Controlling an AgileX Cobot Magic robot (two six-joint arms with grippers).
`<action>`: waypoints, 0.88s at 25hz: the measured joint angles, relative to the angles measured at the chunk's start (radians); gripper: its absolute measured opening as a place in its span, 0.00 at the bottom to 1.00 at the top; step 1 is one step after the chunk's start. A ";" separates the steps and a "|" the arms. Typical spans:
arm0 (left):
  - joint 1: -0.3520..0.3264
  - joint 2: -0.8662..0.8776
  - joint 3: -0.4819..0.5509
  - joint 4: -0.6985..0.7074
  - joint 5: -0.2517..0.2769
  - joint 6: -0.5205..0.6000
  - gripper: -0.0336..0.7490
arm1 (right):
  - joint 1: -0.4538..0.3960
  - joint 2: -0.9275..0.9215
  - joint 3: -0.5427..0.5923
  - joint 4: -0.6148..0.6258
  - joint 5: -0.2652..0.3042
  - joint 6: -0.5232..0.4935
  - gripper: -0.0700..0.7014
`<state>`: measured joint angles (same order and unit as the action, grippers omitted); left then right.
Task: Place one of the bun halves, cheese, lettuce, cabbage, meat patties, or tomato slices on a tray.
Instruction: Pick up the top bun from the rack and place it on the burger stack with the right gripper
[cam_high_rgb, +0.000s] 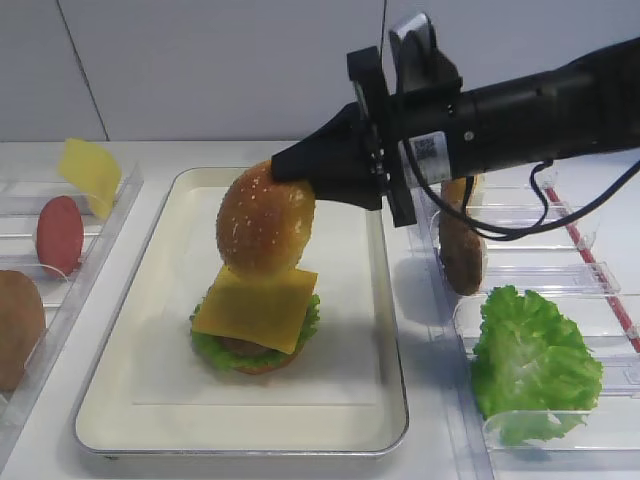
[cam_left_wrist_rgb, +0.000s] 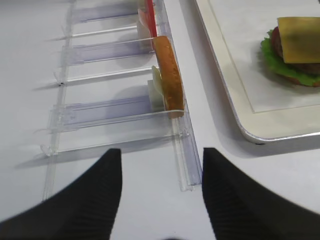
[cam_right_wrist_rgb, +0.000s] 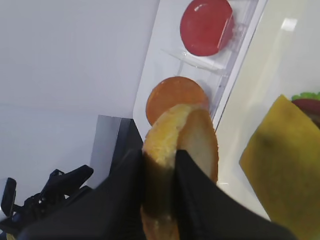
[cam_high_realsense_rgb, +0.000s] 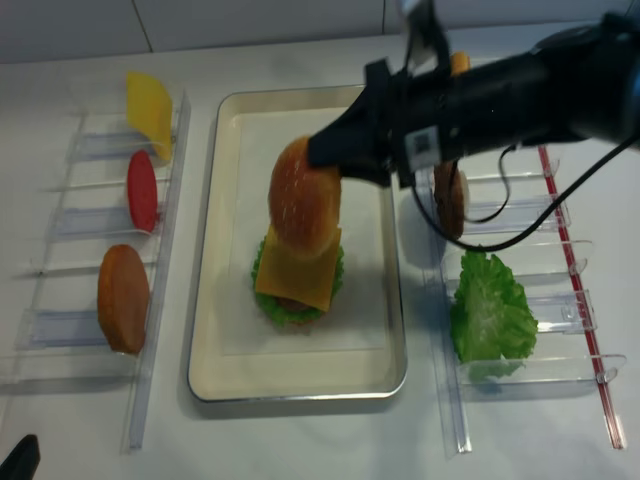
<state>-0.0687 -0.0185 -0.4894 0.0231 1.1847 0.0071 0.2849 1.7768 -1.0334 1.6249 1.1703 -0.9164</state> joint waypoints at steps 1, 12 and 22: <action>0.000 0.000 0.000 0.000 0.000 0.000 0.50 | 0.007 0.016 0.000 0.005 0.000 0.000 0.33; 0.000 0.000 0.000 0.000 0.000 0.000 0.50 | 0.058 0.150 0.000 0.099 -0.015 -0.026 0.33; 0.000 0.000 0.000 0.000 0.000 0.000 0.50 | 0.059 0.160 0.000 0.103 -0.017 -0.043 0.33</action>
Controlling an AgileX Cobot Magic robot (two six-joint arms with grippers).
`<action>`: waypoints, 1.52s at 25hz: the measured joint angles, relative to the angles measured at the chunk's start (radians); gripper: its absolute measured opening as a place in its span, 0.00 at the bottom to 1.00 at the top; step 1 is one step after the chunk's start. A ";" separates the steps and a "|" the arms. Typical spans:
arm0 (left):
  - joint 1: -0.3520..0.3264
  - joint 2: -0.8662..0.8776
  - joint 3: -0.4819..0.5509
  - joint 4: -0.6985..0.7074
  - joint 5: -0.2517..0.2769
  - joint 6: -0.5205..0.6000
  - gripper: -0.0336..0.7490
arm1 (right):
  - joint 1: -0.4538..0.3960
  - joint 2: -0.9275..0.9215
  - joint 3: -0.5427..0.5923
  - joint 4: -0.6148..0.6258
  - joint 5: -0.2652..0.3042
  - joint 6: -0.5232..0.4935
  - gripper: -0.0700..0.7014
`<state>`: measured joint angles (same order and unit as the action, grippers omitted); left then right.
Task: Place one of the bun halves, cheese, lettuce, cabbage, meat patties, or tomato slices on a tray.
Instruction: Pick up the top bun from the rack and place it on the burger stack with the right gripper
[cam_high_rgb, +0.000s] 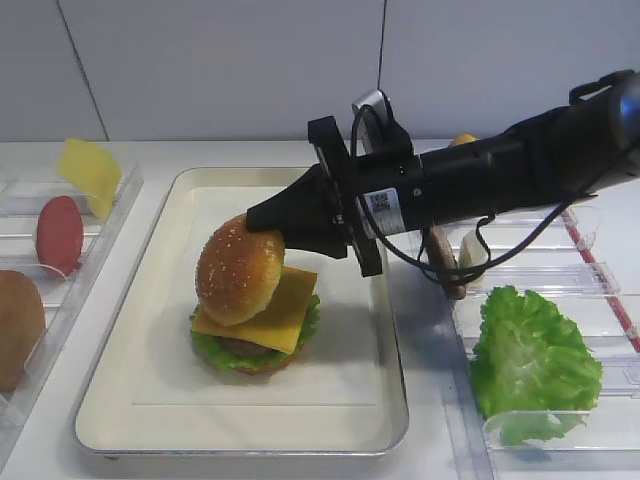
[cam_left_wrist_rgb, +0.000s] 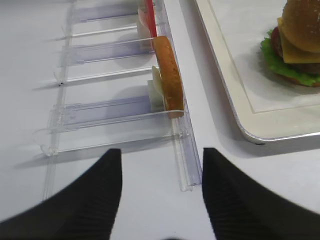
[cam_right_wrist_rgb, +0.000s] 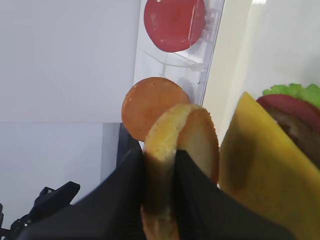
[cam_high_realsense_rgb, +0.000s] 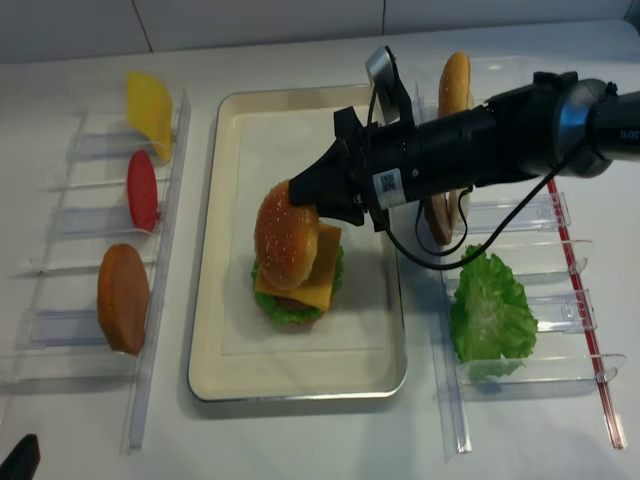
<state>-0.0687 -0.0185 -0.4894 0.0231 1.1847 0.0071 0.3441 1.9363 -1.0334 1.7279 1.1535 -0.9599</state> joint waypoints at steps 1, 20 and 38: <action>0.000 0.000 0.000 0.000 0.000 0.000 0.50 | 0.000 0.000 0.000 0.000 0.000 0.000 0.33; 0.000 0.000 0.000 0.000 0.000 0.000 0.50 | 0.000 0.000 0.000 0.002 0.000 0.016 0.33; 0.000 0.000 0.000 0.000 0.000 0.000 0.50 | 0.000 0.000 -0.002 -0.011 -0.008 0.016 0.33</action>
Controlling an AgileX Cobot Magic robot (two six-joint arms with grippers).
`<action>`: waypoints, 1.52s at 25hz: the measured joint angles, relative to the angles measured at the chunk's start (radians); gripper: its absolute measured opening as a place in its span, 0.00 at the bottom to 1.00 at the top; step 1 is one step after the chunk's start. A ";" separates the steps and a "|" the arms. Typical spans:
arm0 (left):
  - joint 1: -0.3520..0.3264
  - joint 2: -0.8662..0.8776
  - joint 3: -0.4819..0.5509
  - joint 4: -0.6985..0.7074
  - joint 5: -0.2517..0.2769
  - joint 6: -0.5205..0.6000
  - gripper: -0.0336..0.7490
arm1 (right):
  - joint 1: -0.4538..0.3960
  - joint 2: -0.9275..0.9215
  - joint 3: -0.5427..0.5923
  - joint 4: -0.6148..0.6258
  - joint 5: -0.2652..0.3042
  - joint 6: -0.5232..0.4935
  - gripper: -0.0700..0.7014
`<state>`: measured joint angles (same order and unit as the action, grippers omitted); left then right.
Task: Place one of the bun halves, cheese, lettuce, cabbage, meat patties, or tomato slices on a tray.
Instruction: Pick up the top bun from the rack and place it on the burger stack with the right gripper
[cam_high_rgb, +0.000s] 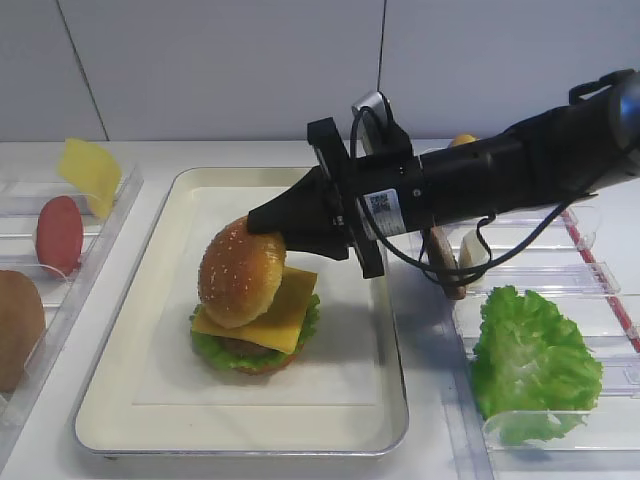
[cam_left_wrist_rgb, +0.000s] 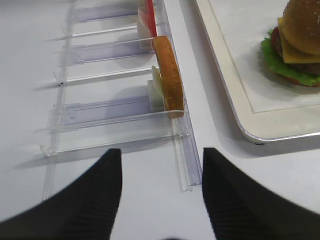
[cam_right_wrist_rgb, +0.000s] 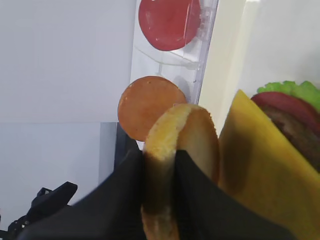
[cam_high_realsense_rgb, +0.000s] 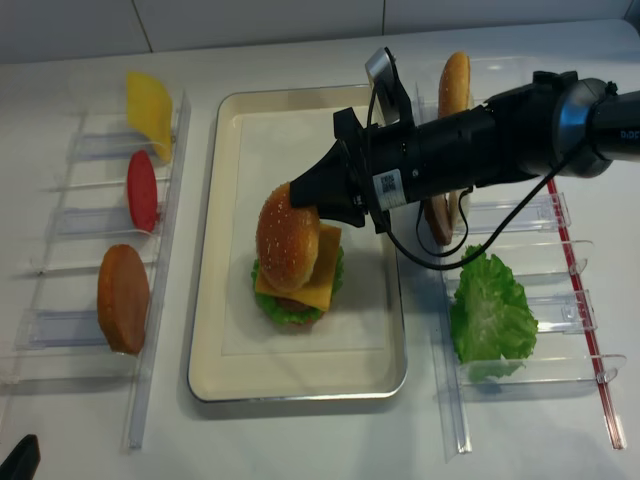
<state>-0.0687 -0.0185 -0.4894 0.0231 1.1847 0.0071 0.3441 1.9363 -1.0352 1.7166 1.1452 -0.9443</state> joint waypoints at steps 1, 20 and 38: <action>0.000 0.000 0.000 0.000 0.000 0.000 0.50 | 0.000 0.000 0.000 0.000 -0.001 0.000 0.33; 0.000 0.000 0.000 0.000 0.000 0.000 0.50 | 0.000 0.000 -0.001 -0.020 -0.035 -0.031 0.33; 0.000 0.000 0.000 0.000 0.000 0.000 0.50 | -0.025 0.000 -0.002 -0.036 -0.030 -0.024 0.71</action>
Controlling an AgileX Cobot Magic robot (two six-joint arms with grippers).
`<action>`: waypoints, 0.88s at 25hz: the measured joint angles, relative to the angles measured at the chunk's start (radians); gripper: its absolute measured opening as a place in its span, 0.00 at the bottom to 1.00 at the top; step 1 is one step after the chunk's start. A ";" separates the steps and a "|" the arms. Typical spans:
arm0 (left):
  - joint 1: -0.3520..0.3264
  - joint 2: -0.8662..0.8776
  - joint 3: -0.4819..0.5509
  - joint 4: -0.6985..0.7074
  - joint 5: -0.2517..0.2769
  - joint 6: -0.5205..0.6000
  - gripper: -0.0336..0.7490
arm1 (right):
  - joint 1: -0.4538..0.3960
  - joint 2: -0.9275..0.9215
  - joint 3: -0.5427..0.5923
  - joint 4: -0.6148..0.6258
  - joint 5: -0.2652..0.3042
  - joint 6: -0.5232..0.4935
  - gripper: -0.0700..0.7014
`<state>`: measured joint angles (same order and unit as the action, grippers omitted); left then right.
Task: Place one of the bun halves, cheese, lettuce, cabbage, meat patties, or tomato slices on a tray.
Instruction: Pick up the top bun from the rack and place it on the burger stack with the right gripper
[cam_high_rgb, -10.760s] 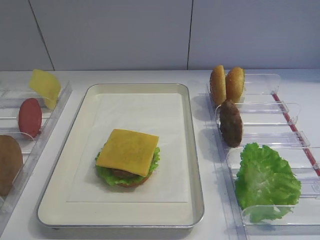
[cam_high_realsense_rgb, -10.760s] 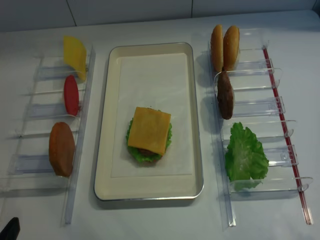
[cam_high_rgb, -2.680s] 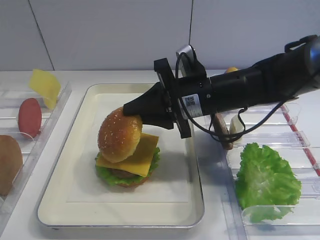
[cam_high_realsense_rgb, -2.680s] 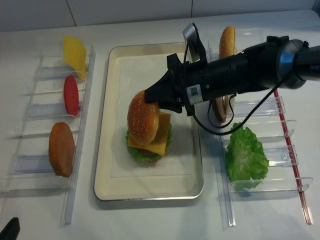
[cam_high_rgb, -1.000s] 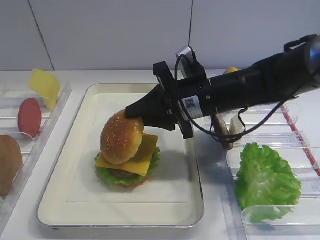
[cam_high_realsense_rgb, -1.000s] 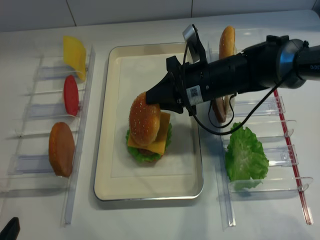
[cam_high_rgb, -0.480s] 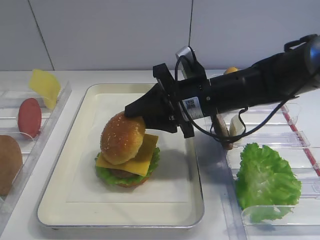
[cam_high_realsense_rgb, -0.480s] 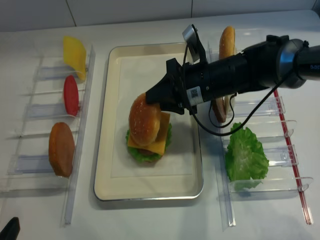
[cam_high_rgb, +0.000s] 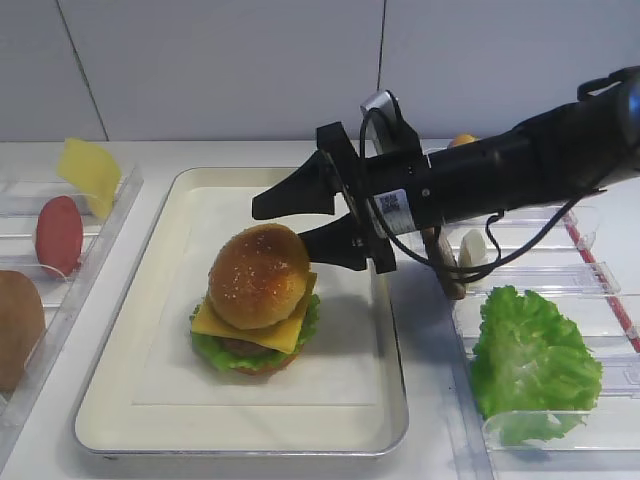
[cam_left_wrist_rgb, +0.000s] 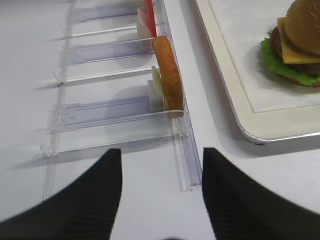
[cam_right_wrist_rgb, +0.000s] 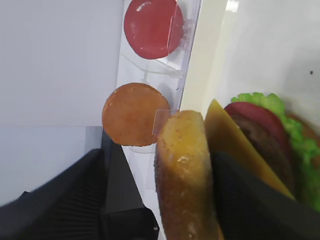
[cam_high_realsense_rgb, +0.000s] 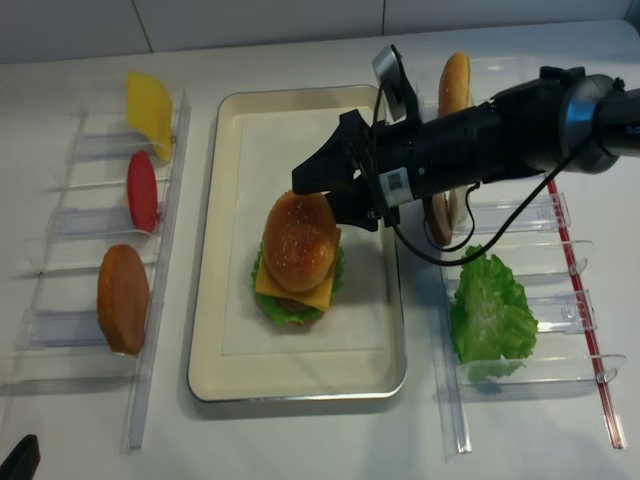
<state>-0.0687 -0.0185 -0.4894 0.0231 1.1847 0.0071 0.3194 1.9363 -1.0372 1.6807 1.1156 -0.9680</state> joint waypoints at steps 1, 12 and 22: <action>0.000 0.000 0.000 0.000 0.000 0.000 0.50 | -0.001 0.000 -0.002 -0.003 0.002 0.002 0.71; 0.002 0.000 0.000 0.000 0.000 0.000 0.50 | -0.001 0.000 -0.004 -0.035 0.009 0.004 0.71; 0.002 0.000 0.000 0.000 0.000 0.000 0.50 | -0.001 0.000 -0.105 -0.232 -0.011 0.100 0.71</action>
<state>-0.0671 -0.0185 -0.4894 0.0231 1.1847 0.0071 0.3180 1.9363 -1.1426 1.4490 1.1047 -0.8681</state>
